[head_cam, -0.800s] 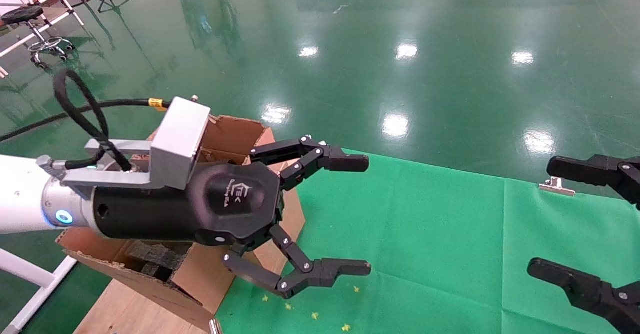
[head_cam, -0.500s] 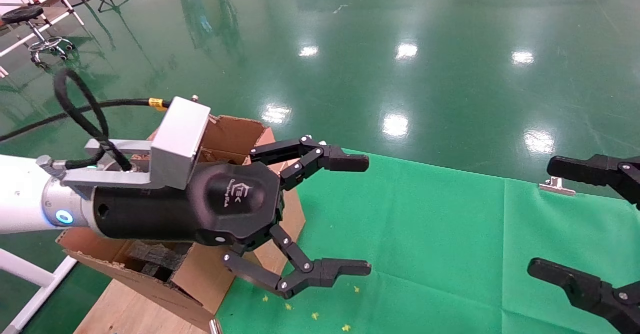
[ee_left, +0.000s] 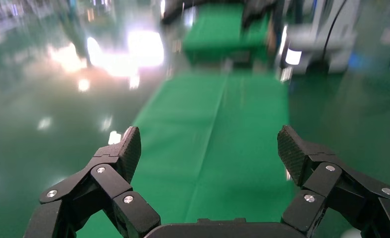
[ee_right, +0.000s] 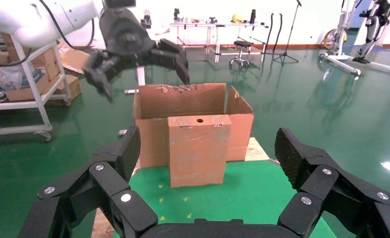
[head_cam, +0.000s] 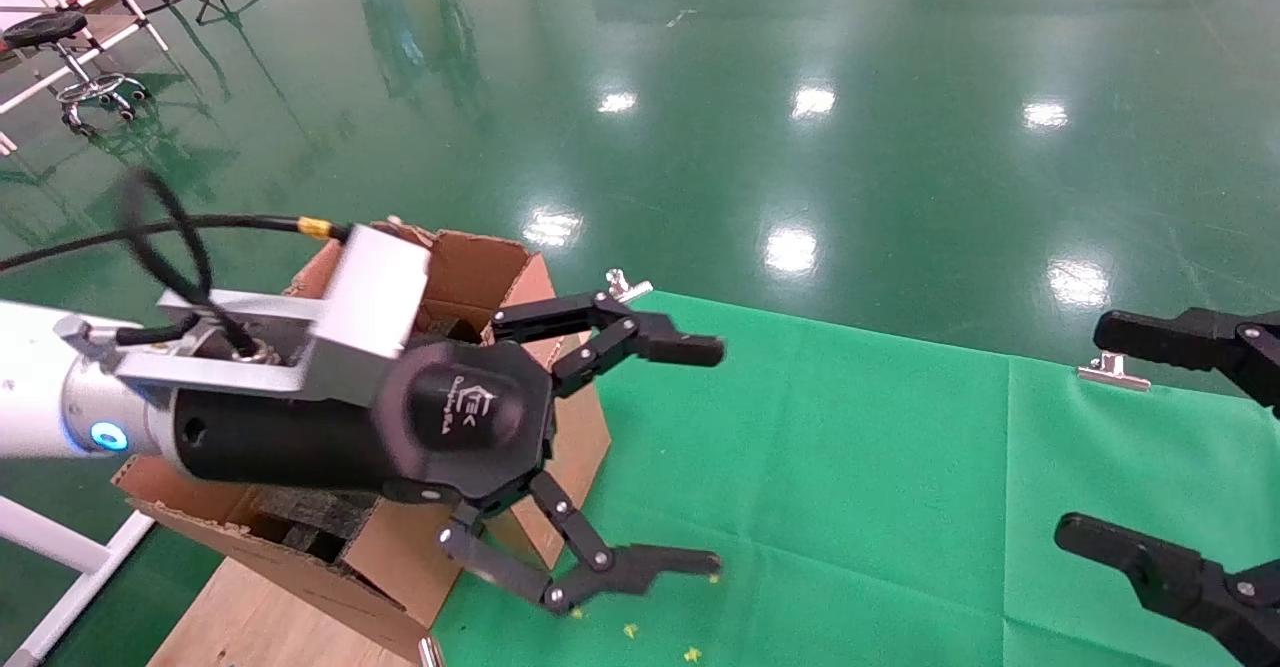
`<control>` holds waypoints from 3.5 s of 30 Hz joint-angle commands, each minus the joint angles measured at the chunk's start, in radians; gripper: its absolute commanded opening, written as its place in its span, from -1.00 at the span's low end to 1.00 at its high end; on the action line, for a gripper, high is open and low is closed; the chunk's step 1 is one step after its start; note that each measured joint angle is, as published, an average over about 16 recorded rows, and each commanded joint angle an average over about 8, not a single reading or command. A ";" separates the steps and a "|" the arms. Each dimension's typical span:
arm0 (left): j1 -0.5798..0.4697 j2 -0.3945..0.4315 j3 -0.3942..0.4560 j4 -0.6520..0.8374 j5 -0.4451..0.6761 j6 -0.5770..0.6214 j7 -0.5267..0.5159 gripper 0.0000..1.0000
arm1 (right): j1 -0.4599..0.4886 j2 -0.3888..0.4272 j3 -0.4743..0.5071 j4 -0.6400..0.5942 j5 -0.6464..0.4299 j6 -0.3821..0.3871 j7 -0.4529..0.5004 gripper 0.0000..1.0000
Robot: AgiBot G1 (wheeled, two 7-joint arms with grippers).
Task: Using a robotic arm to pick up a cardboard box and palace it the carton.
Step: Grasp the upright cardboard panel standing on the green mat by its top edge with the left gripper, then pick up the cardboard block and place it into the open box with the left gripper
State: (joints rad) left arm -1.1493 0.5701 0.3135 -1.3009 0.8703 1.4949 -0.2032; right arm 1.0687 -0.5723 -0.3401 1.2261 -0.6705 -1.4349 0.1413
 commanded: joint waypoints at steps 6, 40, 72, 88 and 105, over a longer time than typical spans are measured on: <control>-0.076 -0.029 0.034 0.006 0.132 -0.020 -0.041 1.00 | 0.000 0.000 0.000 0.000 0.000 0.000 0.000 -1.00; -0.397 0.088 0.292 -0.048 0.934 -0.072 -1.008 1.00 | 0.000 0.000 0.000 0.000 0.000 0.000 0.000 -1.00; -0.334 0.125 0.357 -0.046 1.028 -0.053 -1.147 0.81 | 0.000 0.000 0.000 -0.001 0.000 0.001 0.000 0.64; -0.335 0.125 0.355 -0.046 1.026 -0.055 -1.147 -1.00 | 0.000 0.000 0.000 -0.001 0.000 0.001 0.000 1.00; -0.347 0.125 0.352 -0.038 1.022 -0.053 -1.135 -1.00 | 0.000 0.000 0.000 -0.001 0.000 0.001 0.000 1.00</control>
State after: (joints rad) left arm -1.5103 0.6917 0.6617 -1.3392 1.8864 1.4497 -1.3277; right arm 1.0684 -0.5719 -0.3399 1.2255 -0.6706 -1.4342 0.1411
